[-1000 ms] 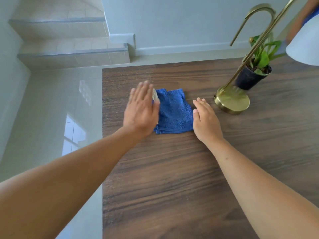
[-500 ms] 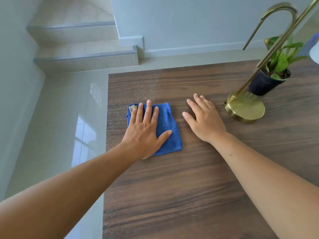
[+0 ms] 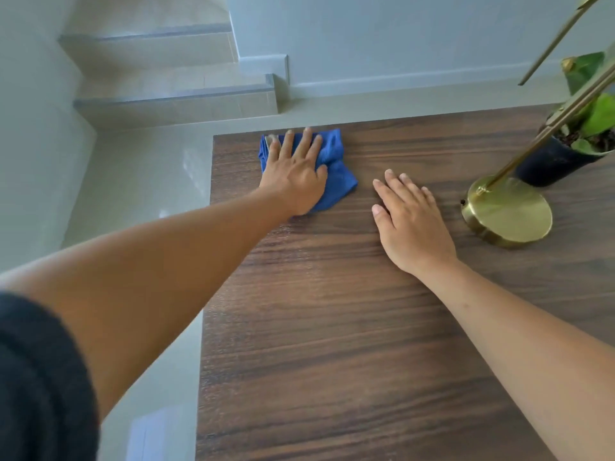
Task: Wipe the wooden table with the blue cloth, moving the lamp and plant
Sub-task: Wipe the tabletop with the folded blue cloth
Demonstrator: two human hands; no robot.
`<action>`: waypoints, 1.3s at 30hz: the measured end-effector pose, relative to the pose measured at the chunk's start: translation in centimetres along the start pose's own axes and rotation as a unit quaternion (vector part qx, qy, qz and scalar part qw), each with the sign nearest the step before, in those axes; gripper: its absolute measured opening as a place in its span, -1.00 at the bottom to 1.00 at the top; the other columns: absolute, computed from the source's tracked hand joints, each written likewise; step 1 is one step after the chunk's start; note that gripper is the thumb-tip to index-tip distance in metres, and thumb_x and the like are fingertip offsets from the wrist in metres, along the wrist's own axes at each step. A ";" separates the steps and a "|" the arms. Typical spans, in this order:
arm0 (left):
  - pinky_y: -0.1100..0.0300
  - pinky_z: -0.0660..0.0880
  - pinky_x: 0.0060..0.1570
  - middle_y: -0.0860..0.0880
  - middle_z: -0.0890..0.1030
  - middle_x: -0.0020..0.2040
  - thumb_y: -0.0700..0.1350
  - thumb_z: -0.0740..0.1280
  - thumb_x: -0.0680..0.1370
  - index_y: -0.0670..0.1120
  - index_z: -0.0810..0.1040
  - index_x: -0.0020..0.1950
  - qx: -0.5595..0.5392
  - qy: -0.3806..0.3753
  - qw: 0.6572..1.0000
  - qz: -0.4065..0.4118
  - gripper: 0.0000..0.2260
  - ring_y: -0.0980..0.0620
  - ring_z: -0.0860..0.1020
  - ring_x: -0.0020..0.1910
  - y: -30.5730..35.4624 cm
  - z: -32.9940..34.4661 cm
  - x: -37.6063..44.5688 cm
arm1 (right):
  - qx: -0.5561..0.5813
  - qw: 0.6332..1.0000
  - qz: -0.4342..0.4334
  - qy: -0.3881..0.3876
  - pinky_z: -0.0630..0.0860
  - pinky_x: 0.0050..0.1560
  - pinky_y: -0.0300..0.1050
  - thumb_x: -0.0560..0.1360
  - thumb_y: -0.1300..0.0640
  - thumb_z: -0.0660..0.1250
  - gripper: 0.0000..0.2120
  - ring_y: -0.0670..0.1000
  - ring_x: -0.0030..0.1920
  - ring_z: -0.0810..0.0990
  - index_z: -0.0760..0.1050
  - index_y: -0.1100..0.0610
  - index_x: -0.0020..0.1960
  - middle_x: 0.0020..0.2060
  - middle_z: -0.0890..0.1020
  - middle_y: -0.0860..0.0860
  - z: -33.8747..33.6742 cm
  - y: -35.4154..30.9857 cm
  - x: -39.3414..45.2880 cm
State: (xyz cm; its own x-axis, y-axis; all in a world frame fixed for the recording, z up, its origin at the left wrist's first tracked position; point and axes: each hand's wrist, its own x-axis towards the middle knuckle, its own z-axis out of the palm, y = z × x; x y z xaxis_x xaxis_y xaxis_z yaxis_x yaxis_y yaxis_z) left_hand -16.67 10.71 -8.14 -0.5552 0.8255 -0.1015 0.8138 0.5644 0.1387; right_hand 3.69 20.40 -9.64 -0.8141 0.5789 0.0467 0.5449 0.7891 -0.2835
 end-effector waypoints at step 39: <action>-0.18 -0.19 0.54 -0.05 -0.02 0.65 0.03 -0.12 0.67 -0.08 -0.02 0.64 -0.020 0.027 0.977 -0.208 -0.46 -0.13 -0.10 0.61 -8.1 -1.0 4.3 | -0.036 0.998 0.033 -0.029 -0.19 0.58 0.02 0.65 -0.19 -0.11 -0.37 -0.05 0.61 -0.14 -0.02 0.08 0.64 0.63 -0.07 -0.02 -0.2 -0.2 0.1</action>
State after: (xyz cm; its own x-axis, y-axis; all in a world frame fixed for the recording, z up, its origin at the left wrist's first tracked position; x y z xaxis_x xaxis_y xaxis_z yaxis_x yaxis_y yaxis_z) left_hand -25.76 9.67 -8.74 -0.8463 0.5222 -0.1052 0.5082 0.8506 0.1348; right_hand 3.48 20.35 -9.34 -0.7854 0.6185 -0.0254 0.6086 0.7641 -0.2138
